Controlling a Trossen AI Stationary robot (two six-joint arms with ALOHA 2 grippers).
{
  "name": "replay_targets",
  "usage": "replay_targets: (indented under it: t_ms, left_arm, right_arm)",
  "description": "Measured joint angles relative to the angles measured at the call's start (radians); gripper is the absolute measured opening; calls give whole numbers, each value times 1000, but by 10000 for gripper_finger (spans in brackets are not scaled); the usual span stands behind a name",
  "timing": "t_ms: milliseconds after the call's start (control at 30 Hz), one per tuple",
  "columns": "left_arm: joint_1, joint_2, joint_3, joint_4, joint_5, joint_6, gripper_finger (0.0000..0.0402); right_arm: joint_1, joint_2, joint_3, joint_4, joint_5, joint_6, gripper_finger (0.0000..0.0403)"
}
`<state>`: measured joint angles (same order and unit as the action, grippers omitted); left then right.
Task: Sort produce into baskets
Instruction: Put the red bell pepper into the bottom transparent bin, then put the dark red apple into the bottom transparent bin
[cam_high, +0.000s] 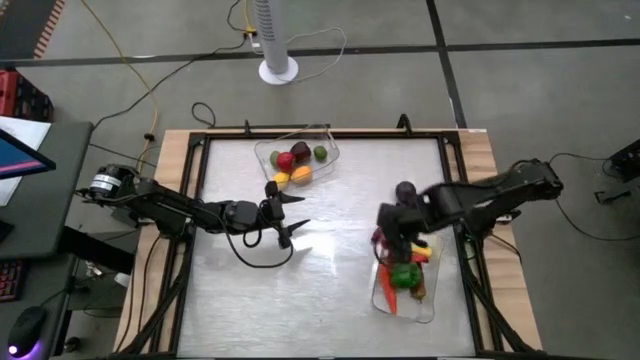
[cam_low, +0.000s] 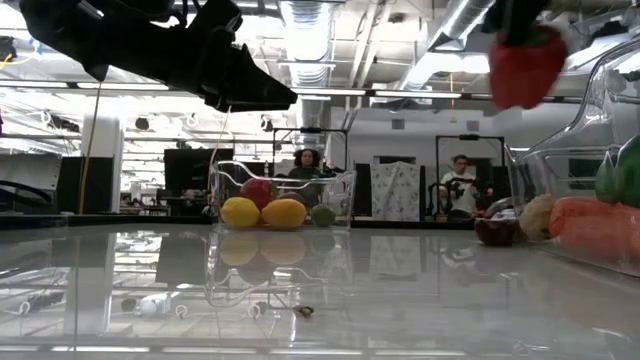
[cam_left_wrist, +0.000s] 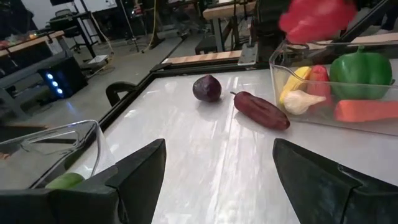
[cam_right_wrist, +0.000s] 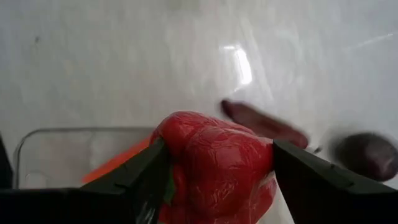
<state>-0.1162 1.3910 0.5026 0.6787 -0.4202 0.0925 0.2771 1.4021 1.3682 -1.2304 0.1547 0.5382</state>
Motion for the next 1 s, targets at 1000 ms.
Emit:
replay_targets:
  t_ms: [1000]
  left_arm:
    - [1, 0, 0, 31, -5, 3, 283]
  right_arm:
    - [-548, -73, -209, -24, 158, -101, 350]
